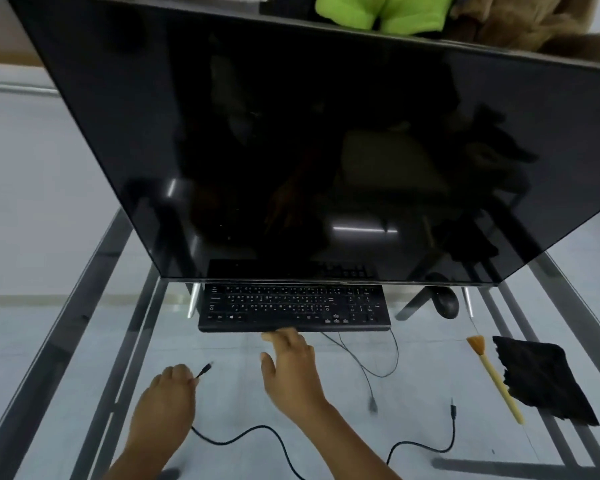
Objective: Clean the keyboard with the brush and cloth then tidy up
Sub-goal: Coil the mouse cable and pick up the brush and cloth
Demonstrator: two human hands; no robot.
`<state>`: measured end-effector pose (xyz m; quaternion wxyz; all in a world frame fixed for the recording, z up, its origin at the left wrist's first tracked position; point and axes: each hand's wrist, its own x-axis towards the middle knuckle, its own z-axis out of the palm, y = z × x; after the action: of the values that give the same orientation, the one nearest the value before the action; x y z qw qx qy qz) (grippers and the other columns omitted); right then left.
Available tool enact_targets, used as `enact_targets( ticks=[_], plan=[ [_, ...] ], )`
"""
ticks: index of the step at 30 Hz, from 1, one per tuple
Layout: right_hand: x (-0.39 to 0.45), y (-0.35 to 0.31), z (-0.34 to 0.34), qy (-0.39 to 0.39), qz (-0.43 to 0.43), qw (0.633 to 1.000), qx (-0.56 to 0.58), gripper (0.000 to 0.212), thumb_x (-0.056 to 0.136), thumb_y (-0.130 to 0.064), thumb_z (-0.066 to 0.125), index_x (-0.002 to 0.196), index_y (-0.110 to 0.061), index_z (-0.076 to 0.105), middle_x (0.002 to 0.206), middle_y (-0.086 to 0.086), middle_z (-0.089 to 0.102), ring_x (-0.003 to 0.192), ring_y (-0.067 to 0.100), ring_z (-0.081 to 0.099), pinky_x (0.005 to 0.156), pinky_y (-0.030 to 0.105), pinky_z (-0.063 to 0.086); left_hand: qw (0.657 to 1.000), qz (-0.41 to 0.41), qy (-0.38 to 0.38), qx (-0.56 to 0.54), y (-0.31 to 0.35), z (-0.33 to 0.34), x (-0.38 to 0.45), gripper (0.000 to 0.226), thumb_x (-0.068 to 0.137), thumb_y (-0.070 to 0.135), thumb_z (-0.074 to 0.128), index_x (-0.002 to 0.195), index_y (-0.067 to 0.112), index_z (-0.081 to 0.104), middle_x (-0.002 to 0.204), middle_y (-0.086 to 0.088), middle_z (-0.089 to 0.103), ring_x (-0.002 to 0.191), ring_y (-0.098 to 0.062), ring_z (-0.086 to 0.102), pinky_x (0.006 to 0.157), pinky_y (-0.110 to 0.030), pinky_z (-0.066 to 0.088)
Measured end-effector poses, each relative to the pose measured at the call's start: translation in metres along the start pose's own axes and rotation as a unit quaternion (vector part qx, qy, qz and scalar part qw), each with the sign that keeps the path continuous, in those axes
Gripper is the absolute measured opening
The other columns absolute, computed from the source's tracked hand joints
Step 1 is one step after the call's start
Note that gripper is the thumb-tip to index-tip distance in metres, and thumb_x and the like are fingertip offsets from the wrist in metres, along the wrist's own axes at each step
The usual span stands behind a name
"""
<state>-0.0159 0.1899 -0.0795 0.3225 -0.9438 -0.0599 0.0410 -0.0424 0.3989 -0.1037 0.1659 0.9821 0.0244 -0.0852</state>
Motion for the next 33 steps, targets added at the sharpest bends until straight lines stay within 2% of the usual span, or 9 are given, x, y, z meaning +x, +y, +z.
enact_targets(
  ticks=[4, 8, 11, 14, 19, 21, 26, 29, 33],
  plan=[
    [0.004, -0.033, -0.016, -0.155, 0.130, 0.957, 0.210, 0.047, 0.095, -0.036, 0.054, 0.139, -0.023, 0.042, 0.129, -0.004, 0.056, 0.115, 0.008, 0.054, 0.090, 0.016, 0.043, 0.980, -0.050, 0.048, -0.186, 0.042, -0.031, 0.018, 0.014, 0.093, 0.018, 0.055, 0.081, 0.017, 0.047, 0.061, 0.005, 0.054, 0.055, -0.007, 0.053, 0.047, -0.022, 0.033],
    [-0.004, -0.057, -0.055, -0.260, 0.138, 0.870, 0.395, 0.036, 0.096, -0.030, 0.054, 0.127, -0.013, 0.052, 0.098, 0.000, 0.070, 0.090, 0.014, 0.068, 0.092, 0.028, 0.050, 0.959, -0.014, 0.045, -0.279, 0.085, -0.081, 0.038, 0.017, 0.087, 0.009, 0.056, 0.078, 0.023, 0.057, 0.067, 0.004, 0.063, 0.060, -0.009, 0.061, 0.057, -0.020, 0.047],
    [-0.011, -0.067, -0.102, -0.197, 0.105, 0.905, 0.362, 0.017, 0.099, -0.015, 0.048, 0.105, -0.009, 0.063, 0.073, -0.011, 0.065, 0.065, 0.010, 0.054, 0.066, 0.023, 0.046, 0.970, 0.072, 0.020, -0.231, 0.105, -0.106, 0.043, 0.019, 0.090, 0.021, 0.056, 0.078, 0.033, 0.064, 0.085, 0.009, 0.060, 0.074, -0.006, 0.062, 0.072, -0.022, 0.049],
    [-0.015, -0.072, -0.156, -0.137, 0.047, 0.951, 0.272, 0.023, 0.099, -0.019, 0.049, 0.082, -0.019, 0.065, 0.064, -0.021, 0.061, 0.063, 0.004, 0.049, 0.064, 0.021, 0.038, 0.929, 0.183, -0.015, -0.321, 0.135, -0.130, 0.028, 0.033, 0.095, 0.044, 0.048, 0.074, 0.028, 0.067, 0.082, 0.012, 0.060, 0.078, -0.006, 0.059, 0.074, -0.021, 0.045],
    [-0.015, -0.068, -0.240, -0.088, -0.032, 0.966, 0.241, 0.010, 0.095, -0.011, 0.056, 0.094, -0.016, 0.065, 0.067, -0.012, 0.054, 0.062, 0.002, 0.047, 0.062, 0.016, 0.039, 0.863, 0.136, -0.126, -0.469, 0.190, -0.166, 0.004, 0.051, 0.092, 0.056, 0.041, 0.060, 0.019, 0.057, 0.050, -0.001, 0.044, 0.051, -0.014, 0.043, 0.059, -0.028, 0.039],
    [-0.013, -0.061, -0.260, -0.076, -0.033, 0.965, 0.250, 0.016, 0.092, -0.005, 0.056, 0.101, -0.017, 0.062, 0.070, -0.001, 0.048, 0.063, 0.011, 0.043, 0.062, 0.023, 0.038, 0.789, 0.117, -0.222, -0.562, 0.201, -0.177, -0.001, 0.048, 0.095, 0.046, 0.046, 0.061, 0.014, 0.054, 0.051, -0.001, 0.029, 0.049, -0.016, 0.028, 0.056, -0.028, 0.035],
    [-0.019, -0.049, -0.283, -0.053, -0.044, 0.958, 0.279, 0.022, 0.100, -0.014, 0.045, 0.093, -0.022, 0.065, 0.072, 0.002, 0.049, 0.067, 0.016, 0.043, 0.065, 0.027, 0.043, 0.493, 0.102, -0.365, -0.783, 0.240, -0.206, -0.011, 0.016, 0.090, 0.018, 0.055, 0.079, 0.007, 0.059, 0.051, 0.005, 0.027, 0.043, -0.009, 0.023, 0.044, -0.024, 0.027],
    [-0.018, -0.047, -0.271, -0.039, -0.037, 0.961, 0.272, 0.026, 0.103, -0.021, 0.040, 0.094, -0.020, 0.064, 0.064, -0.002, 0.049, 0.059, 0.010, 0.045, 0.072, 0.033, 0.054, 0.371, 0.064, -0.262, -0.889, 0.264, -0.224, -0.005, 0.017, 0.093, 0.016, 0.051, 0.087, 0.007, 0.064, 0.052, 0.008, 0.033, 0.042, -0.007, 0.029, 0.042, -0.020, 0.028],
    [-0.018, -0.044, -0.262, -0.068, -0.024, 0.986, 0.153, 0.024, 0.101, -0.028, 0.042, 0.094, -0.023, 0.064, 0.065, -0.009, 0.051, 0.060, 0.004, 0.047, 0.065, 0.028, 0.052, 0.325, 0.015, -0.071, -0.943, 0.275, -0.244, 0.018, 0.025, 0.100, 0.021, 0.045, 0.114, 0.007, 0.059, 0.060, 0.008, 0.045, 0.047, -0.005, 0.036, 0.049, -0.017, 0.036]
  ],
)
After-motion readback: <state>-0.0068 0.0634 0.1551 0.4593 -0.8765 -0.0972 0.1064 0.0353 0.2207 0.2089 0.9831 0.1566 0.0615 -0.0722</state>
